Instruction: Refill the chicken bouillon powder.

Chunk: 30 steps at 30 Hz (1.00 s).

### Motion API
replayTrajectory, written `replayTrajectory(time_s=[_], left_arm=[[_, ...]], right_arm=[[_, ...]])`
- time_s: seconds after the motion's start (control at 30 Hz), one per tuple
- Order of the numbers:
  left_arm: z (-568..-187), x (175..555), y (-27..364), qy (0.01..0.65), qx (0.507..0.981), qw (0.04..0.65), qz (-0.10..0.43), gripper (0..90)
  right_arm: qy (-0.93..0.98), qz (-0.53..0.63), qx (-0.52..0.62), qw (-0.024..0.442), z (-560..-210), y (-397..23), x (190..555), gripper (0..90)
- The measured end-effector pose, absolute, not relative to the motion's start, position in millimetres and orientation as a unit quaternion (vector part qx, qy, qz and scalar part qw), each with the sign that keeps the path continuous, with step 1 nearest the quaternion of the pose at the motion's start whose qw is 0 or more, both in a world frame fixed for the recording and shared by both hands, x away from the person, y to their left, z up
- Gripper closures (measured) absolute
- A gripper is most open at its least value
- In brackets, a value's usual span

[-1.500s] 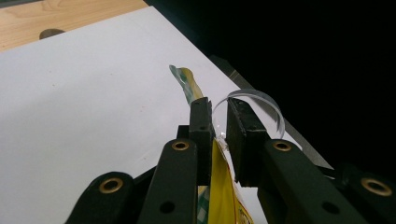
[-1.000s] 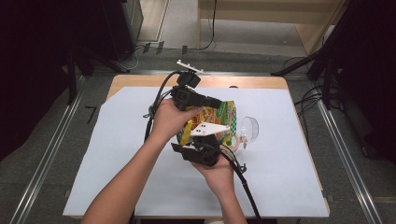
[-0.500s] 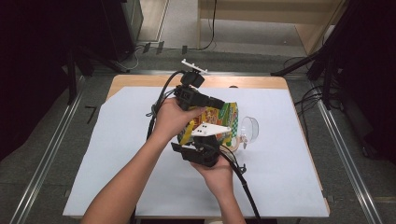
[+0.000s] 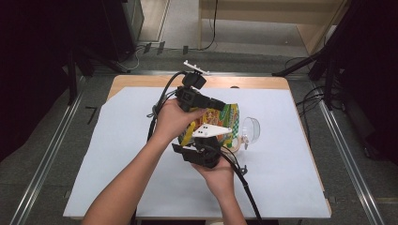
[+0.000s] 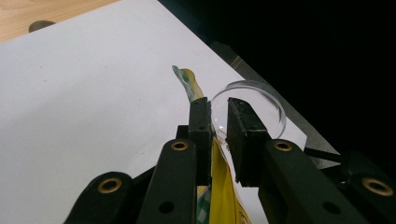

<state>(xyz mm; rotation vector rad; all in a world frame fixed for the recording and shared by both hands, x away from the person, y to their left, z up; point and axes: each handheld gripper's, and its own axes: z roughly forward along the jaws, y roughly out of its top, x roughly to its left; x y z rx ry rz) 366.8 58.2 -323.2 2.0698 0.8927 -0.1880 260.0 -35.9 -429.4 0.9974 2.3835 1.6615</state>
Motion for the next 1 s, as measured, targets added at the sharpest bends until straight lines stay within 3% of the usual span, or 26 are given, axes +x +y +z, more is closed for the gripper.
replayTrajectory(time_s=[1.0], left_arm=[[-322.9,365.5,66.8,0.360,0.821,0.437,-0.077,80.1]], right_arm=[[0.778,0.540,0.318,0.043,-427.4,-32.1,258.3,68.8]])
